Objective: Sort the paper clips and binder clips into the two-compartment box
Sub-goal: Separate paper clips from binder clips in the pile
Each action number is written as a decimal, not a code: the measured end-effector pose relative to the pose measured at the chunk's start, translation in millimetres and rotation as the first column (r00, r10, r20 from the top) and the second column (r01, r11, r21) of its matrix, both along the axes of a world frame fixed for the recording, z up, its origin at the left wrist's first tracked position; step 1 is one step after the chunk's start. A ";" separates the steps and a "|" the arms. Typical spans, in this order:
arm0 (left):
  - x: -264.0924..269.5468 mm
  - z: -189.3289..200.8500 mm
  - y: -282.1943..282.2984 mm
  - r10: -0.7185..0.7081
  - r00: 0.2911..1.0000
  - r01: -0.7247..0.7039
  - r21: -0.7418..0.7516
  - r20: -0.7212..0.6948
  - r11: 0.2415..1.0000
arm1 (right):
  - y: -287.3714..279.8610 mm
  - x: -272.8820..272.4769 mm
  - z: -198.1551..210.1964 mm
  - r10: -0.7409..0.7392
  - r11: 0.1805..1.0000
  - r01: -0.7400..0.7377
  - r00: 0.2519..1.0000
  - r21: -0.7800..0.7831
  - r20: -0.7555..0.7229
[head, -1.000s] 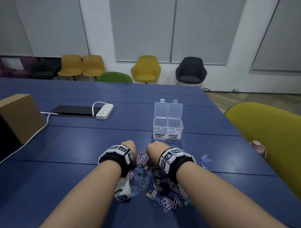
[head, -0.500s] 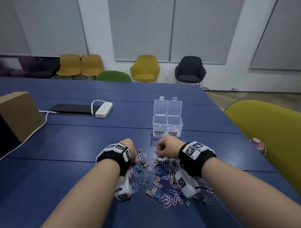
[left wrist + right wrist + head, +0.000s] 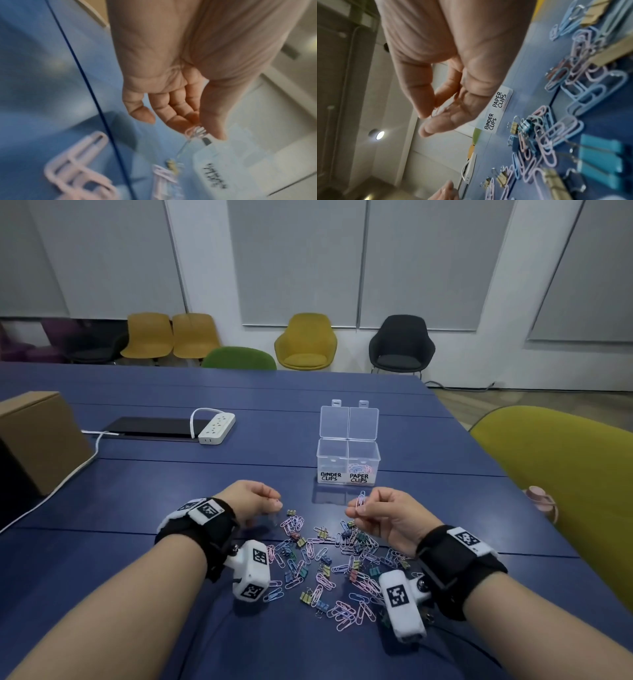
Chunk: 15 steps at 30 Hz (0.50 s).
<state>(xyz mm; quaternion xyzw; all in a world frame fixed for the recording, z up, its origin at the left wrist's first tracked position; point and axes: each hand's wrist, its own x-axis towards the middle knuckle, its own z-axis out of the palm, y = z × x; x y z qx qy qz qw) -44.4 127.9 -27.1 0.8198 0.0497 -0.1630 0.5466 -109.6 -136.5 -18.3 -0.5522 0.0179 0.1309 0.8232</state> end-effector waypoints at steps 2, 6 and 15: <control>-6.7 6.4 -5.2 0.061 0.998 -0.069 -0.312 -0.033 0.948 | -2.0 -0.3 -1.7 -0.007 0.993 0.011 0.999 0.115 -0.038; -14.6 20.7 -18.6 0.101 0.972 -0.217 -0.661 -0.211 0.719 | -1.2 2.0 1.1 -0.133 0.951 0.165 0.982 0.263 -0.135; -1.3 14.1 -25.7 0.131 0.819 -0.556 -0.717 -0.559 0.420 | -4.5 7.2 17.3 0.259 0.333 -0.001 0.962 -0.943 0.090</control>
